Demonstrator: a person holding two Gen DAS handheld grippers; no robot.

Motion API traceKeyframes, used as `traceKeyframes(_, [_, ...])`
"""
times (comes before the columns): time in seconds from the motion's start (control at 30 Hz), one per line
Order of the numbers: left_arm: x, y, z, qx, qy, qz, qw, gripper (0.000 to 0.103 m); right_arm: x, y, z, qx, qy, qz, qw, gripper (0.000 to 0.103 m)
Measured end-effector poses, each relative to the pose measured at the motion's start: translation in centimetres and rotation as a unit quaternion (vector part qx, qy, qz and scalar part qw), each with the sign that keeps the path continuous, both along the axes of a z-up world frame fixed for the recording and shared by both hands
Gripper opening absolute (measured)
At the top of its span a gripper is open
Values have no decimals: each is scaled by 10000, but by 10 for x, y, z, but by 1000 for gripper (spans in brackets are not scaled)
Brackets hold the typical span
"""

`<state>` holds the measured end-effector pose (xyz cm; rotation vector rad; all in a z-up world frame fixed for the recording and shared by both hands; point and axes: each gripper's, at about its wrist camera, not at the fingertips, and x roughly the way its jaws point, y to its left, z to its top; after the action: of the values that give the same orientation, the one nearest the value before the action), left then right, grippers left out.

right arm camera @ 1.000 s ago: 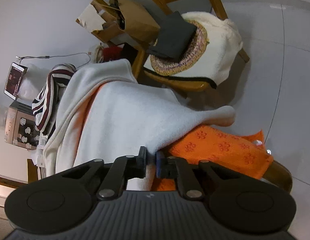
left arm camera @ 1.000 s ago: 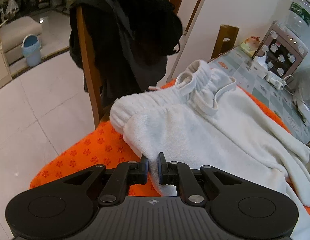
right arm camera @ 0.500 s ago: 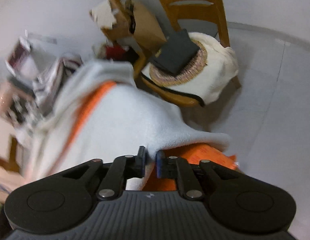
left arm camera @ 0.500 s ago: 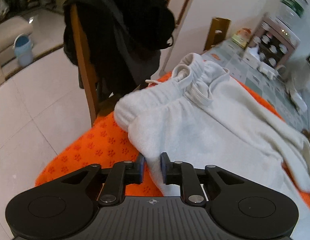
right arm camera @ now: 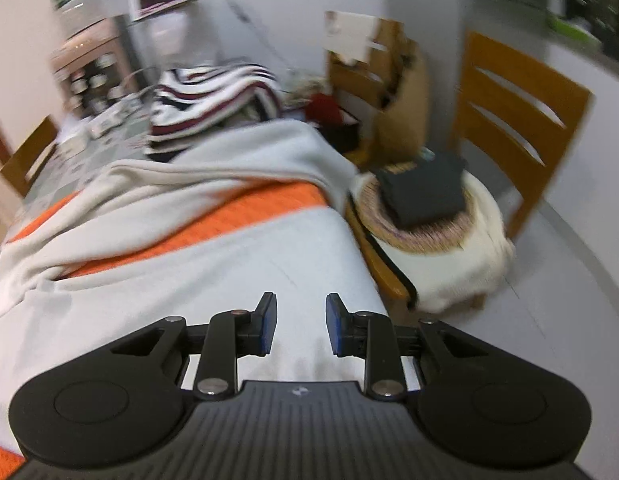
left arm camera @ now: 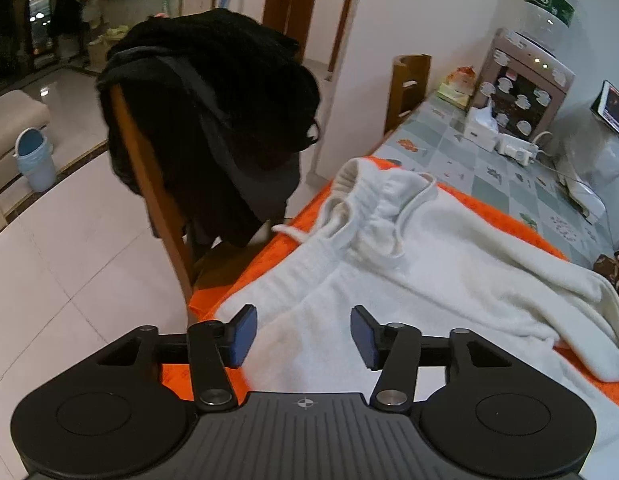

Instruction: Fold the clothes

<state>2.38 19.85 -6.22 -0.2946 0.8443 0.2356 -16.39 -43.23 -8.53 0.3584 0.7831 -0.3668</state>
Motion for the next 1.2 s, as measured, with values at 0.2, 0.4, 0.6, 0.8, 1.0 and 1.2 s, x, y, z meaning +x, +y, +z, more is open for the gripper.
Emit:
traceKeyframes(0.2, [35,-25,11,-224,57,-248,9994,62,64,-5,20,-211,-90,948,9952,37])
traceKeyframes(0.4, [69,-52,23,-237,-153,-579,9979,70,127,-4,30,-438,-97,1801,9826,37])
traceKeyframes(0.6, [114,-67,21,-260,-19,-929,9953,71,186,7,34,-635,-16,2402,9686,38])
traceKeyframes(0.8, [157,-75,8,-89,196,-1363,9904,72,229,22,24,-788,144,2705,9594,39])
traceKeyframes(1.0, [189,-77,-6,94,367,-1682,9850,73,263,44,8,-1005,305,2912,9509,44])
traceKeyframes(1.2, [220,-79,-25,253,568,-1974,9783,74,292,57,-2,-1154,438,3073,9436,45])
